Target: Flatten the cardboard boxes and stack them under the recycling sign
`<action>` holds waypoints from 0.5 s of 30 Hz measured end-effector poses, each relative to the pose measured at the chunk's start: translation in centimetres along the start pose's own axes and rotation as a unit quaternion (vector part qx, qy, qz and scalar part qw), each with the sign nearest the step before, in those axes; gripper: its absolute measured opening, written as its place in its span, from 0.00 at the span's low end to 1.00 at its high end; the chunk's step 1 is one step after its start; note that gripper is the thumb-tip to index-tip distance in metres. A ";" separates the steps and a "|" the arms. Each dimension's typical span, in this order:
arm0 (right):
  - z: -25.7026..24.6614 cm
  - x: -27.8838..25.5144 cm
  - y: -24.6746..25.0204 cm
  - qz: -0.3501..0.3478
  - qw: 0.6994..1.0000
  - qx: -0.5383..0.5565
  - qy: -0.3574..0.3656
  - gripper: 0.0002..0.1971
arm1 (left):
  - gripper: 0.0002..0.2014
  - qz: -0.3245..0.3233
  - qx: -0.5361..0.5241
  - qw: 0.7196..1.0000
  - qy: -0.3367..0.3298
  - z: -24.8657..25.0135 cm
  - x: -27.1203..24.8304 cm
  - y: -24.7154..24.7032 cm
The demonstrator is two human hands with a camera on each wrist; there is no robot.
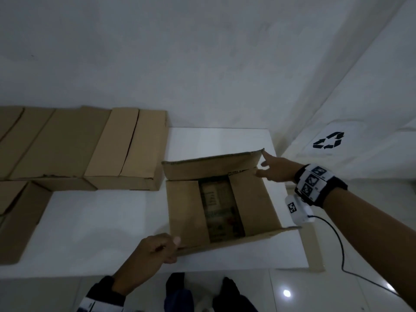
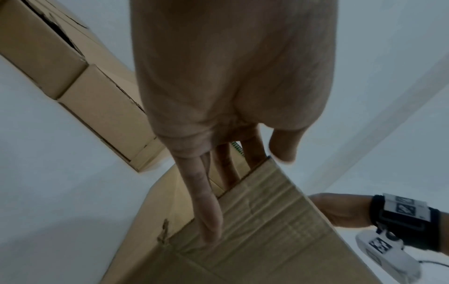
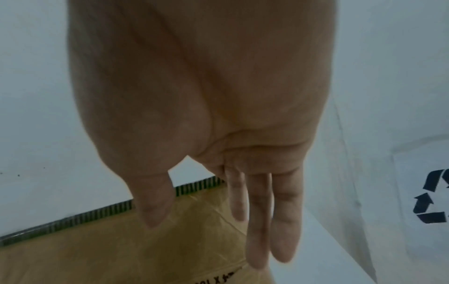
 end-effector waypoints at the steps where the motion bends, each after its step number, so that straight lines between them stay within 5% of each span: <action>1: -0.8 0.4 0.3 0.017 1.000 -0.010 0.009 0.43 | 0.33 0.000 0.013 1.000 -0.009 -0.3 -0.3 -0.2; 3: -1.9 1.5 0.4 0.059 0.998 -0.029 0.016 0.36 | 0.18 -0.026 0.059 0.997 -0.029 -1.1 -0.9 -1.0; 5: -2.4 3.1 0.1 0.098 0.994 -0.054 0.009 0.38 | 0.07 -0.047 0.080 0.995 -0.043 -1.5 -1.5 -1.7; 8: -1.7 5.4 -1.6 0.114 0.988 -0.104 -0.001 0.52 | 0.25 0.008 0.166 0.984 -0.065 -3.3 -1.0 -1.1; 12: -0.3 6.7 -4.5 0.110 0.977 -0.179 0.012 0.52 | 0.49 0.069 0.280 0.955 -0.072 -5.6 1.0 -0.1; 15: 1.4 7.4 -5.9 0.074 0.983 -0.170 0.006 0.55 | 0.53 0.070 0.417 0.906 -0.032 -6.2 2.5 0.1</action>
Point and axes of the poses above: each hand's wrist, its own x-axis towards the middle knuckle, its own y-axis out of the back of the hand, z = x × y, the point moved 7 cm from there along x, towards the middle knuckle, and after that the axes turned 5 degrees about x, right-handed, at the moved point
